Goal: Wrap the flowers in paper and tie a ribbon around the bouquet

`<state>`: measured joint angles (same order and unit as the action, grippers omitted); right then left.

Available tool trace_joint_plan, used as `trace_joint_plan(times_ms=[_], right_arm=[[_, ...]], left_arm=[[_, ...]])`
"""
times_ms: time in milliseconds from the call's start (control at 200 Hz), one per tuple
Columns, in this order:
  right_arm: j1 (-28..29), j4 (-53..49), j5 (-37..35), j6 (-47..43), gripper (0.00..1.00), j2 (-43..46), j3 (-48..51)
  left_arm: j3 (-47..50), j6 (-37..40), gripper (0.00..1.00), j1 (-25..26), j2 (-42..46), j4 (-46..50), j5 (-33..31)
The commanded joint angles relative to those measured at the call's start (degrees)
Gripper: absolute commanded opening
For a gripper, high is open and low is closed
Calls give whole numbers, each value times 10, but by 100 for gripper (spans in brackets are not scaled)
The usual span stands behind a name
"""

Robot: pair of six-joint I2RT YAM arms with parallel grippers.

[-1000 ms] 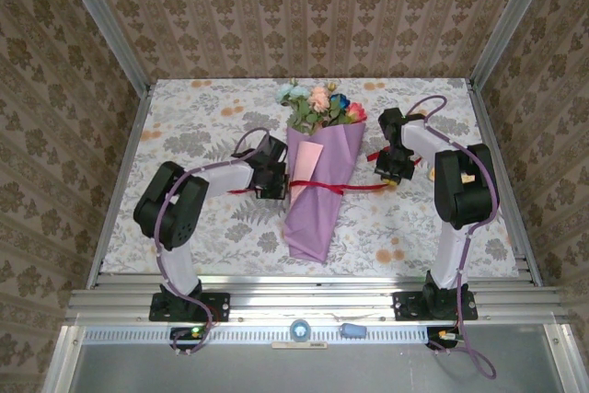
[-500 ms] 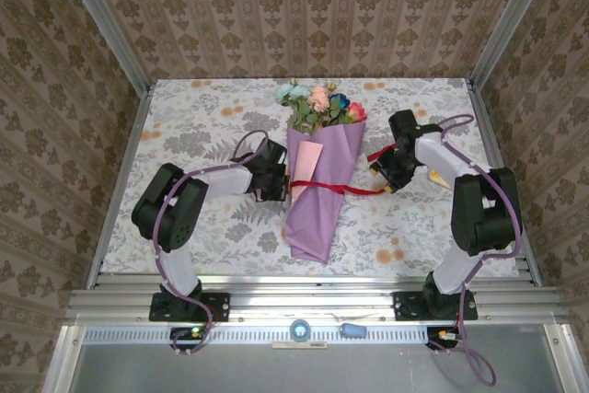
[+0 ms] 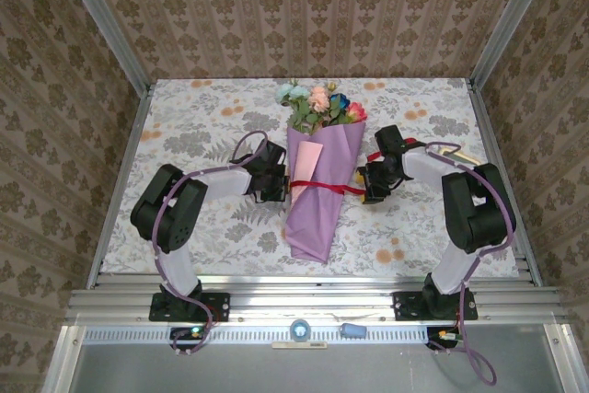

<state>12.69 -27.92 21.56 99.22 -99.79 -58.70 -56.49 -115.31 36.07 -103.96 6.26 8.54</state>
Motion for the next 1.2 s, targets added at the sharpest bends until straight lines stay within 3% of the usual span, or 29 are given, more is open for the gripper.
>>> trace_joint_plan(times_ms=[0,405,515,725,785,1020,1195], right_arm=[[7,25,16,71,56,-20,1],[31,54,13,123,51,-51,6],[31,56,-2,130,43,-53,17],[31,30,-33,99,8,-53,16],[27,4,-55,65,0,-44,8],[0,-156,-141,-218,0,-59,-90],[-33,-195,-194,-410,0,-60,-99]], left_arm=[[9,0,0,11,9,4,5],[12,-1,0,12,9,2,4],[9,0,0,12,9,2,4],[8,9,0,8,11,5,6],[2,23,0,0,13,14,6],[1,77,0,-65,19,0,24],[19,123,0,-135,38,-4,33]])
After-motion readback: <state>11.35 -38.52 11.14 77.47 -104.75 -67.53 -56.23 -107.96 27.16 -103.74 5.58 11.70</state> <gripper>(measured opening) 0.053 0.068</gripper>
